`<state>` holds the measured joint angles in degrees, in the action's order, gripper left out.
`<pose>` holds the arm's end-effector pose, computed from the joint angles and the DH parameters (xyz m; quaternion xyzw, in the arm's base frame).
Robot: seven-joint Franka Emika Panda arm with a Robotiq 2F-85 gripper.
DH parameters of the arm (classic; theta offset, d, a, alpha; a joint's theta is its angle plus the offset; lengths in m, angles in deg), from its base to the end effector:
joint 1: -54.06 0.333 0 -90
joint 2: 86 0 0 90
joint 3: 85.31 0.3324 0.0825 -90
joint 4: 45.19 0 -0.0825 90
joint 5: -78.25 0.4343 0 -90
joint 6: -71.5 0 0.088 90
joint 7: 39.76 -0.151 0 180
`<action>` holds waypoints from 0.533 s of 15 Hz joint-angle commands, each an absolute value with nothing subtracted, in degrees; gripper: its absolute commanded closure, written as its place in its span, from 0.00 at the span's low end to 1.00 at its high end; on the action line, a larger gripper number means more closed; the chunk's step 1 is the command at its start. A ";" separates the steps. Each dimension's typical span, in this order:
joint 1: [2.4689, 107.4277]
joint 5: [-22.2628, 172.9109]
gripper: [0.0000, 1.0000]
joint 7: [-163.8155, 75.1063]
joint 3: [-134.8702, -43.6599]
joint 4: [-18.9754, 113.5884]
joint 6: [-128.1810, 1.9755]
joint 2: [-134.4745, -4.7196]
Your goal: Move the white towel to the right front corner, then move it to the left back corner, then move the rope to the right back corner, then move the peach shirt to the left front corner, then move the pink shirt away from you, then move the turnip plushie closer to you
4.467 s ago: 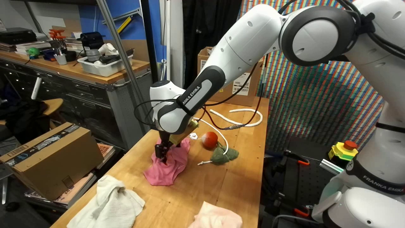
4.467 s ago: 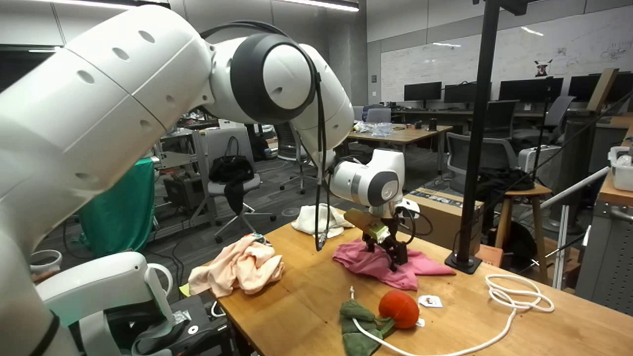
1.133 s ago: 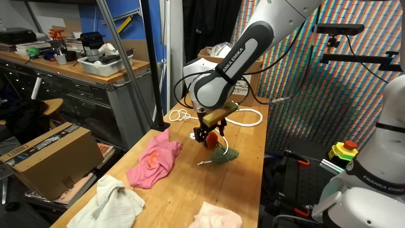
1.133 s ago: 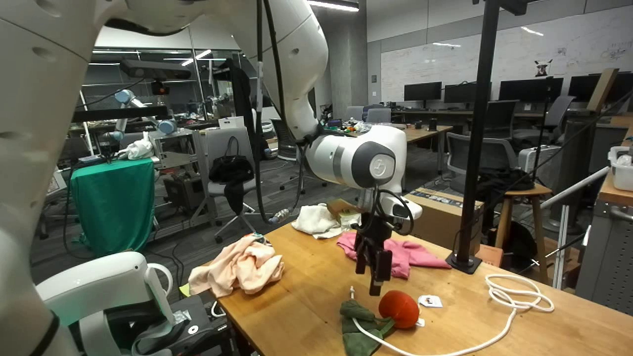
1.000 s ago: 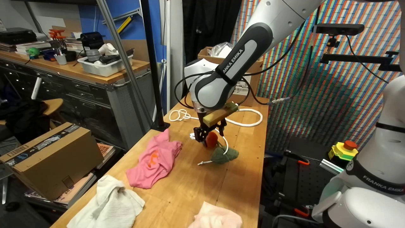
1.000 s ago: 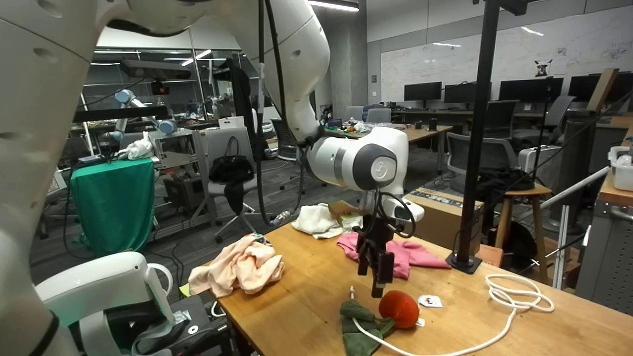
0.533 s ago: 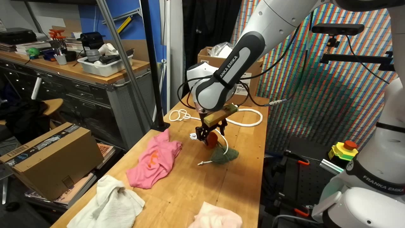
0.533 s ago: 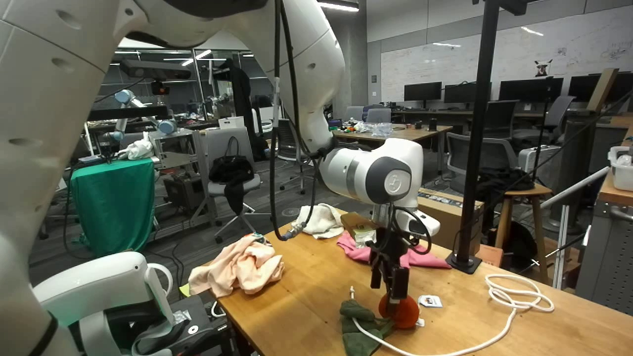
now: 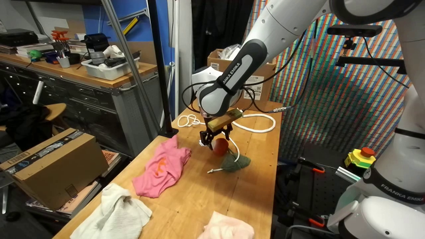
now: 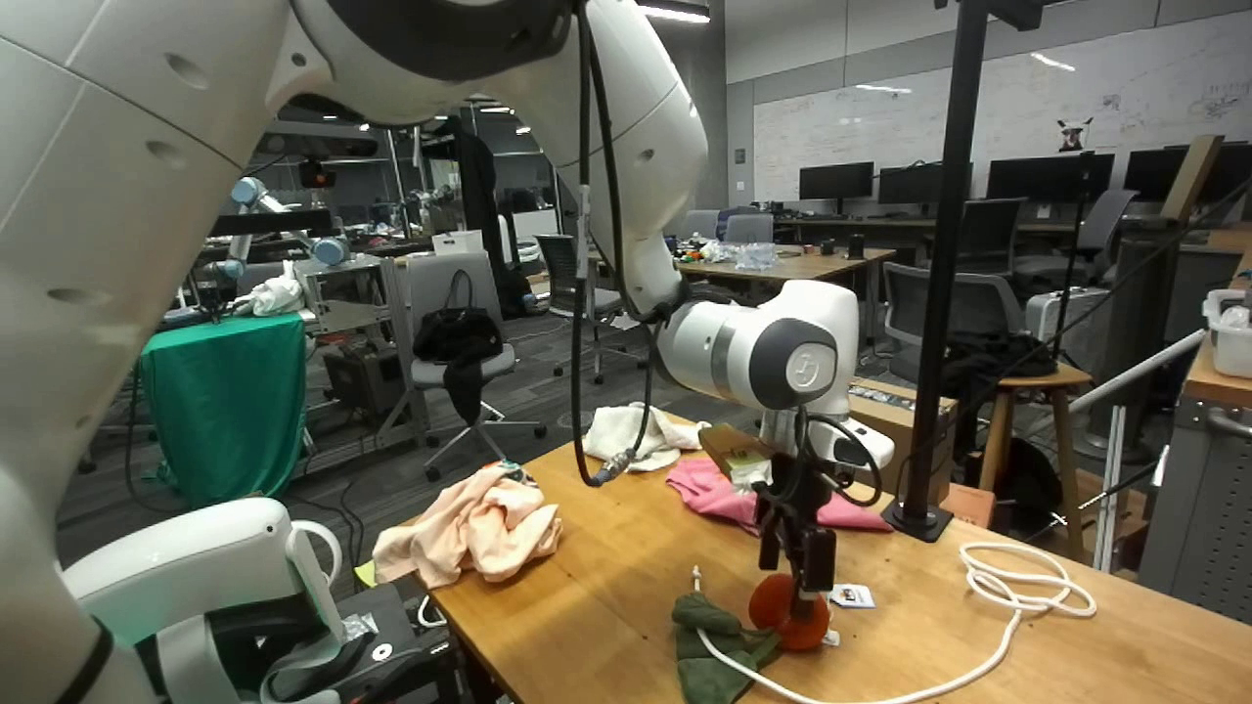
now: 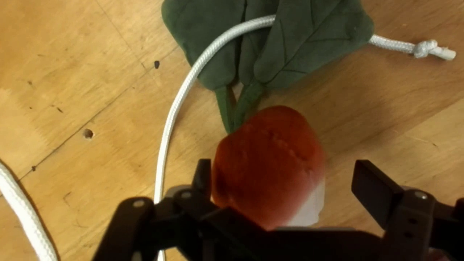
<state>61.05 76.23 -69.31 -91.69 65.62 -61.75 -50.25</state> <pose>0.6213 0.0009 0.0729 0.9658 -0.2285 -0.0987 0.0730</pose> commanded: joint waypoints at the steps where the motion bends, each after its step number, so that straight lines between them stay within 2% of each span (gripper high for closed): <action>1: 60.81 76.09 0.00 -68.61 -92.38 61.81 -61.01 -46.95; 6: 60.53 76.21 0.00 -68.63 -93.22 60.07 -61.01 -44.32; 7: 60.53 76.23 0.25 -68.65 -93.39 59.98 -61.03 -44.06; 8: 60.60 76.17 0.26 -68.71 -93.55 59.90 -61.09 -43.82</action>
